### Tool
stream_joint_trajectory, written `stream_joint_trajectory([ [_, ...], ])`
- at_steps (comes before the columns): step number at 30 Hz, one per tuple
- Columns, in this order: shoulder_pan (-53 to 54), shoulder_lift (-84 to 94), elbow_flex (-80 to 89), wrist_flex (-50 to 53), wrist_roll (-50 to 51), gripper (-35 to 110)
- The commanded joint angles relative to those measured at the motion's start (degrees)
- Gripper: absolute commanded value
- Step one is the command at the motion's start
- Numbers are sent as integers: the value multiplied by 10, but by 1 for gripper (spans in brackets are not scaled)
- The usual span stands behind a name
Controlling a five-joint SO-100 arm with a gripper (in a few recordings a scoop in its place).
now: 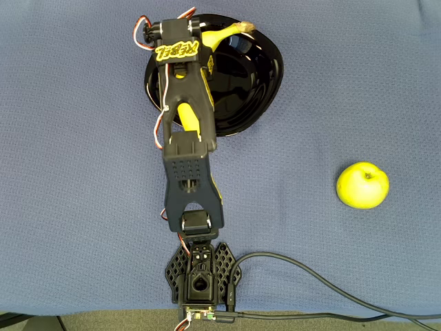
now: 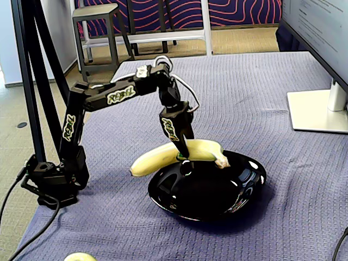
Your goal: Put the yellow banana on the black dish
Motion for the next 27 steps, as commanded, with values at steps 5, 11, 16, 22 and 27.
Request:
stream_joint_trajectory([
  [5, 11, -40, -149, 8, -16, 0],
  [11, 11, -69, -177, 11, -33, 0],
  [16, 16, -100, -201, 8, -25, 0],
  [22, 23, -149, -240, 34, -10, 0],
  [27, 24, -172, -268, 40, -6, 0],
])
